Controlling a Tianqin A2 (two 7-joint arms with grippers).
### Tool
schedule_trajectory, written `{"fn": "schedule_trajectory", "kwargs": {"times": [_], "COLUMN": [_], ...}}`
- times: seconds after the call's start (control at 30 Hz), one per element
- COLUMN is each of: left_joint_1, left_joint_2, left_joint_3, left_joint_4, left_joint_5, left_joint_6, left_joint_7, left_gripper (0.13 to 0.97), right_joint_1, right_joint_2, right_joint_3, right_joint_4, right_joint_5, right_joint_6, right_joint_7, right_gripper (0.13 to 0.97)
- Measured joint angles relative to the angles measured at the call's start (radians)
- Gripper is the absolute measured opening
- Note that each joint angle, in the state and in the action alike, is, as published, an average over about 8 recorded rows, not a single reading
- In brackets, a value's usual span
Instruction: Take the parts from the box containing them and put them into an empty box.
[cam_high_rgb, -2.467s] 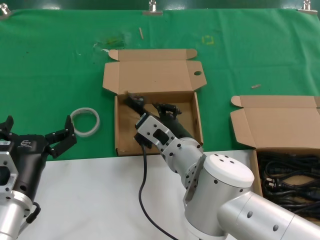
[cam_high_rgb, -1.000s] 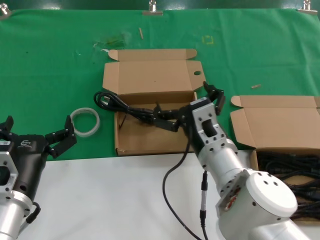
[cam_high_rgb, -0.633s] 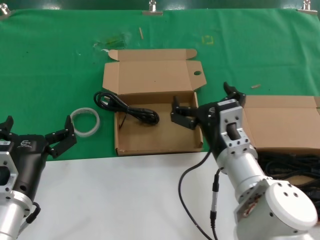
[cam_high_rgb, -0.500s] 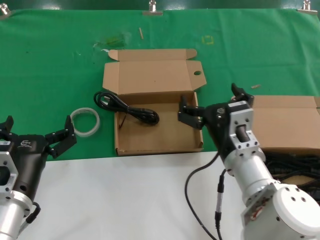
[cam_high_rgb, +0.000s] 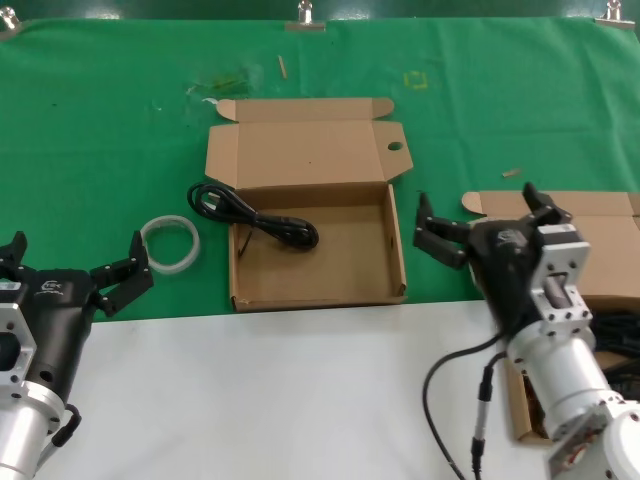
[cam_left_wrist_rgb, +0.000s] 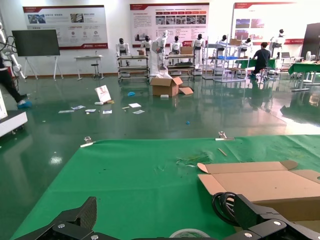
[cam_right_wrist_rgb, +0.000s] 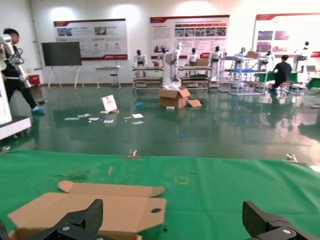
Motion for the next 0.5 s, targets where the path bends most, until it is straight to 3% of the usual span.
{"fn": "schedule_trajectory", "kwargs": {"times": [0.5], "left_joint_1": [0.000], "left_joint_2": [0.000], "left_joint_3": [0.000], "left_joint_4": [0.000], "left_joint_5": [0.000], "left_joint_6": [0.000], "left_joint_7": [0.000], "left_gripper": [0.966], "right_joint_1": [-0.111], "right_joint_2": [0.000], "right_joint_3": [0.162], "right_joint_4": [0.057], "right_joint_5": [-0.157], "right_joint_6": [-0.101], "right_joint_7": [0.190], "right_gripper": [0.966]}}
